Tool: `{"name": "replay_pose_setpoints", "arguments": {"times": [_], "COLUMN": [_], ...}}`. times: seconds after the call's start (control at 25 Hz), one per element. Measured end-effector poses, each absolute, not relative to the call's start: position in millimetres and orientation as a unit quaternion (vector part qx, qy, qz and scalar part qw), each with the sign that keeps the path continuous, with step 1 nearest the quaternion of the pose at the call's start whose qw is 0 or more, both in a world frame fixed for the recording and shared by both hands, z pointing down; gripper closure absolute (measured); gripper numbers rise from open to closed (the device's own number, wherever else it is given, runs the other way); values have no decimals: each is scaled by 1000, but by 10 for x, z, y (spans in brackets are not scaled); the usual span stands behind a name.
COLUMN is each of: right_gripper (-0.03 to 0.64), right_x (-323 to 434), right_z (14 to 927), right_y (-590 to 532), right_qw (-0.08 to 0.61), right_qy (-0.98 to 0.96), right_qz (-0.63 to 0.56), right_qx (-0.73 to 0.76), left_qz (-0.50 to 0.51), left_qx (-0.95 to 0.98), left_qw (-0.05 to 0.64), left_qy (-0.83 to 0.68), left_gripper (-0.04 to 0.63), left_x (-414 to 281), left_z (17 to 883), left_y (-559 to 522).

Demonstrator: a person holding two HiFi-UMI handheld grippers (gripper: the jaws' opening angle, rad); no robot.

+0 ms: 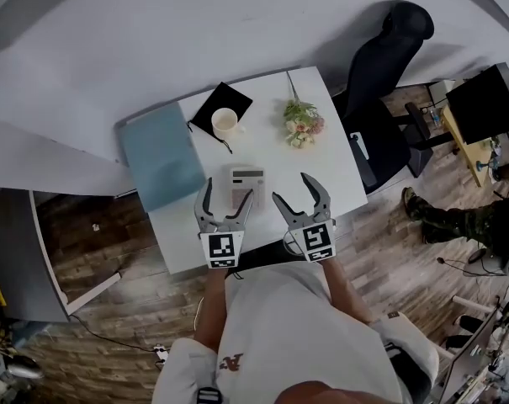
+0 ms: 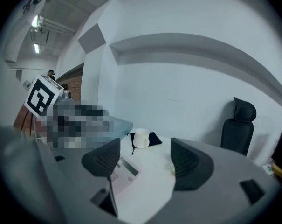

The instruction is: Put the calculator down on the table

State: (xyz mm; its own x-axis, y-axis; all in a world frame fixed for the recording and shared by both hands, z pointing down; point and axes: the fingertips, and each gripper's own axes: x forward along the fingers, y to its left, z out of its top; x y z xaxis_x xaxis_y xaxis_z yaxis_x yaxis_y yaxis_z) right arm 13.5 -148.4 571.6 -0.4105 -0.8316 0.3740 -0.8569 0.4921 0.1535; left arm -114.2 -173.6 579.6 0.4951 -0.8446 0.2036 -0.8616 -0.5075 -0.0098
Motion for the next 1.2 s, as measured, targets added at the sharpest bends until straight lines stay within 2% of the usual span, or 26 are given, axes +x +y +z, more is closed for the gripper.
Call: {"name": "replay_pose_setpoints", "arguments": {"times": [0.28, 0.44, 1.0, 1.2], "right_gripper": [286, 275, 275, 276], "right_x": [257, 311, 475, 510], "right_z": [5071, 4853, 4861, 4863], "right_y": [-1384, -1270, -990, -959], "right_qw": [143, 119, 107, 108], "right_qy": [-853, -862, -868, -866], "right_qz": [-3, -21, -35, -27], "right_qx": [502, 492, 484, 487], "left_qz": [62, 56, 75, 80], "left_qx": [852, 842, 825, 830], "left_qw": [-23, -26, -29, -59], "left_qy": [-519, -536, -559, -549], "left_gripper": [164, 164, 176, 181], "left_x": [-1111, -1063, -1013, -980], "left_z": [5089, 4850, 4782, 4824], "left_y": [-1556, -1360, -924, -945]}}
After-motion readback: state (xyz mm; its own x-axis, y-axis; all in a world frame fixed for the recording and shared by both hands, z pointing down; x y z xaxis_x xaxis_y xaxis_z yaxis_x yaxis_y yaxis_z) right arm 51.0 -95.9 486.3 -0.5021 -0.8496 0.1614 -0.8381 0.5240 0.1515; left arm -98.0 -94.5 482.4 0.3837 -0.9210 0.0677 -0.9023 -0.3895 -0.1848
